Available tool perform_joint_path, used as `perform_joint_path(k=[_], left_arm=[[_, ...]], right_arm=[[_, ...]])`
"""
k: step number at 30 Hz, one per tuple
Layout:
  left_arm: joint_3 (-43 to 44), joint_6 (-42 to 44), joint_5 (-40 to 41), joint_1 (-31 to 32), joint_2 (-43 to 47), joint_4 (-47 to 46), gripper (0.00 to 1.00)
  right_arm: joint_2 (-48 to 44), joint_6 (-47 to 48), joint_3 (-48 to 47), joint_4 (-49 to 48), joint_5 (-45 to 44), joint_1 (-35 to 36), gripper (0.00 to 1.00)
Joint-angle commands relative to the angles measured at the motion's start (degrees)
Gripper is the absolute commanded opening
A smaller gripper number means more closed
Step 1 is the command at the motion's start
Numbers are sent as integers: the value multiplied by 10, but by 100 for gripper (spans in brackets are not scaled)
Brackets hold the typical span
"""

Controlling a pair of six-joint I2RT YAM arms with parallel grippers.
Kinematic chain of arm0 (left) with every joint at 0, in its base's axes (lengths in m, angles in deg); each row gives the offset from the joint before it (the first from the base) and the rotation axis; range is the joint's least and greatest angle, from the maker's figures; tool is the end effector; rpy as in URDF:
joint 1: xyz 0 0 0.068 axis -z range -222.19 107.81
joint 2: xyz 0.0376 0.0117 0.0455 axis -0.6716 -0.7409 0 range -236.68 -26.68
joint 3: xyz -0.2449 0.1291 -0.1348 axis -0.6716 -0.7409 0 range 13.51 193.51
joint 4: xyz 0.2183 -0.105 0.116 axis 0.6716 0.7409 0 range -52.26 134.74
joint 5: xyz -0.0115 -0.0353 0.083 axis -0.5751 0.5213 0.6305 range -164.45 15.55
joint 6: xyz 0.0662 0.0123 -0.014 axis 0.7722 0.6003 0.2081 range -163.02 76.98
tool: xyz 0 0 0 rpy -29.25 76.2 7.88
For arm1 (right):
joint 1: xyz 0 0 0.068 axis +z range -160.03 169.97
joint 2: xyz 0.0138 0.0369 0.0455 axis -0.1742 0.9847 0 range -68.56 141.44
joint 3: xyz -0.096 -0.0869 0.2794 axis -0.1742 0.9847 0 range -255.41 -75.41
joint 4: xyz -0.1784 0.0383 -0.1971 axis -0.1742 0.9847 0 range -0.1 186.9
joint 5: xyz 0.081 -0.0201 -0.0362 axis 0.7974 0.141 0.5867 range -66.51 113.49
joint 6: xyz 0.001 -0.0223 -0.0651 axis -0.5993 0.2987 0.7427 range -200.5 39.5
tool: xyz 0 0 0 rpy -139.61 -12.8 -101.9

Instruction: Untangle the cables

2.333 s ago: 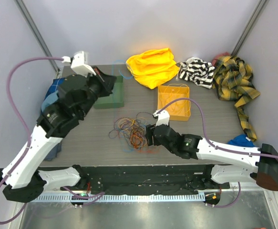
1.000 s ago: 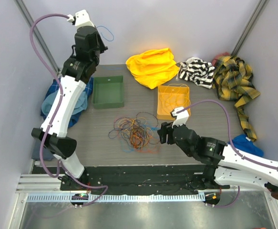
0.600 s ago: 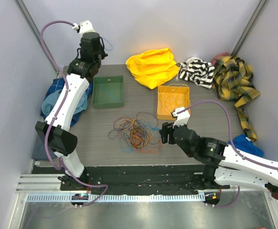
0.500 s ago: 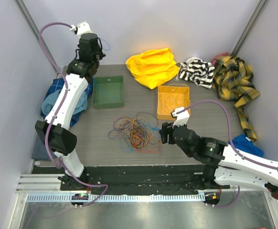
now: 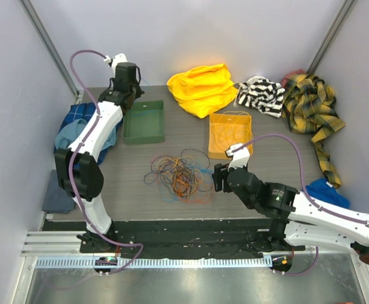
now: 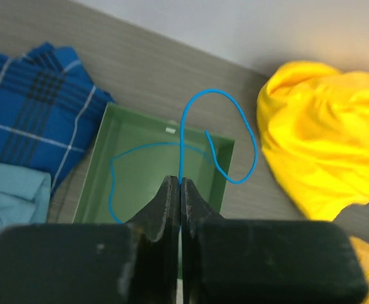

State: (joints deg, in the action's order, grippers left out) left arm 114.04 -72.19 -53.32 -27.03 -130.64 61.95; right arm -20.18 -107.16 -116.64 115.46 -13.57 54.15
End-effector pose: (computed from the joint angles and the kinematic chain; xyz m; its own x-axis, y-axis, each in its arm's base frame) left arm 0.4489 -0.1008 0.3913 -0.3596 -0.3736 -0.8551 -0.2742 0.9182 -0.2859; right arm 0.1079 0.1460 0.3020 -0.4336 -0.0742 -0.8980 -0.3391 0.9368 0.0864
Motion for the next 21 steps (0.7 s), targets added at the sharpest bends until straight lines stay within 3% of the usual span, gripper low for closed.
perform_joint_path(k=[1,2,3,5,7,8,14,21], left_arm=[[-61,-25,0,1,43,-25,25],[-69,-25,-2,1,47,-29,58],[-71,-24,-1,0,49,-26,68],[-60,-24,15,1,47,-11,82],[-39,-19,26,1,53,9,87],[-35,-19,28,1,58,12,97],[-88,-22,-9,32,175,24,97],[-348,-84,6,242,310,36,86]], right_arm=[[1,13,-1,-16,-29,2,66],[1,20,-2,-17,-32,2,66],[2,22,-4,-19,-32,3,66],[3,24,-10,-17,-32,2,66],[2,22,-17,-15,-28,3,66],[0,20,-17,-13,-28,2,66],[-3,-5,-5,-17,-21,3,66],[33,-13,9,-53,2,2,66]])
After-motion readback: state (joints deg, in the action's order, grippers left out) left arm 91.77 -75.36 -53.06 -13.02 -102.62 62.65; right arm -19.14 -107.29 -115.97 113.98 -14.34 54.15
